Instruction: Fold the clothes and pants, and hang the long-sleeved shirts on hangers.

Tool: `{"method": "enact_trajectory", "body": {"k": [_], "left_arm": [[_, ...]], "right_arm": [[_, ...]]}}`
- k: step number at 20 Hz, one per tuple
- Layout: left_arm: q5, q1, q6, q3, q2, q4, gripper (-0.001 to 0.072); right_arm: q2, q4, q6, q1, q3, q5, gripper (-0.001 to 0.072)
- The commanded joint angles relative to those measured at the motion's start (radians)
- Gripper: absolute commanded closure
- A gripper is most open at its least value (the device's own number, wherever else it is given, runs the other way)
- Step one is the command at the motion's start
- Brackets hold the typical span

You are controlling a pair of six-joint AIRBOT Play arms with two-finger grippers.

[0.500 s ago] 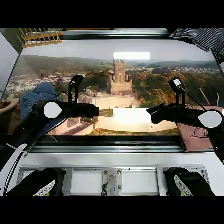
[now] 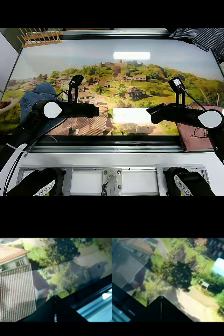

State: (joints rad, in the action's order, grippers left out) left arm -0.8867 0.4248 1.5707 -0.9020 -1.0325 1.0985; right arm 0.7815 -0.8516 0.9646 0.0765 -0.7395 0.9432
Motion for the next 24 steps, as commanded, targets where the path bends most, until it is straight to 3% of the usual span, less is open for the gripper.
{"method": "enact_trajectory", "body": {"k": [1,4,5,7,11,13,14,15,16,17,18,19,20,21,24], "left_arm": [[0.005,0.000,0.000,0.000,0.000,0.000,0.0672],[0.012,0.000,-0.007,0.000,0.000,0.011,0.0672],[0.026,-0.086,-0.034,-0.032,0.000,0.148,-0.0001],[0.004,-0.298,-0.025,-0.086,-0.001,0.294,0.0014],[-0.010,-0.669,-0.025,-0.094,-0.044,0.367,0.0014],[-0.074,-0.901,0.027,-0.094,-0.242,0.369,0.0014],[-0.074,-0.923,0.027,-0.094,-0.306,0.369,0.0014],[-0.064,-0.908,0.027,-0.094,-0.423,0.375,0.0014],[-0.064,-0.896,0.027,-0.094,-0.423,0.376,0.0016],[-0.064,-0.883,0.027,-0.094,-0.422,0.375,0.0065],[-0.068,-0.864,0.027,-0.094,-0.422,0.375,0.0278],[-0.074,-0.820,0.027,-0.094,-0.422,0.370,0.0666],[-0.084,-0.776,0.027,-0.095,-0.416,0.341,0.0672],[0.019,-0.431,0.027,-0.095,-0.242,0.063,0.0672],[0.218,-0.055,0.041,-0.119,-0.175,-0.077,0.0672]], "right_arm": [[0.001,0.000,0.000,0.001,0.000,0.000,0.0665],[0.001,0.000,0.000,0.001,0.000,0.000,0.0665],[0.001,0.000,0.000,0.001,0.000,0.000,0.0664],[0.001,0.000,0.000,0.001,0.000,0.000,0.0665],[0.001,0.000,0.000,0.001,0.000,0.000,0.0665],[0.001,0.000,0.000,0.001,0.000,0.000,0.0665],[0.001,0.000,0.000,0.001,0.000,0.000,0.0665],[0.001,0.000,0.000,0.001,0.000,0.000,0.0665],[0.001,0.000,0.000,0.001,0.000,0.000,0.0665],[0.001,0.000,0.000,0.001,0.000,0.000,0.0665],[0.001,0.000,0.000,0.001,0.000,0.000,0.0665],[0.001,0.000,0.000,0.001,0.000,0.000,0.0665],[0.001,0.000,0.000,0.001,0.000,0.000,0.0665],[0.001,-0.001,0.000,0.000,0.000,-0.005,0.0665],[0.001,0.000,0.000,0.000,0.000,-0.124,0.0665]]}}
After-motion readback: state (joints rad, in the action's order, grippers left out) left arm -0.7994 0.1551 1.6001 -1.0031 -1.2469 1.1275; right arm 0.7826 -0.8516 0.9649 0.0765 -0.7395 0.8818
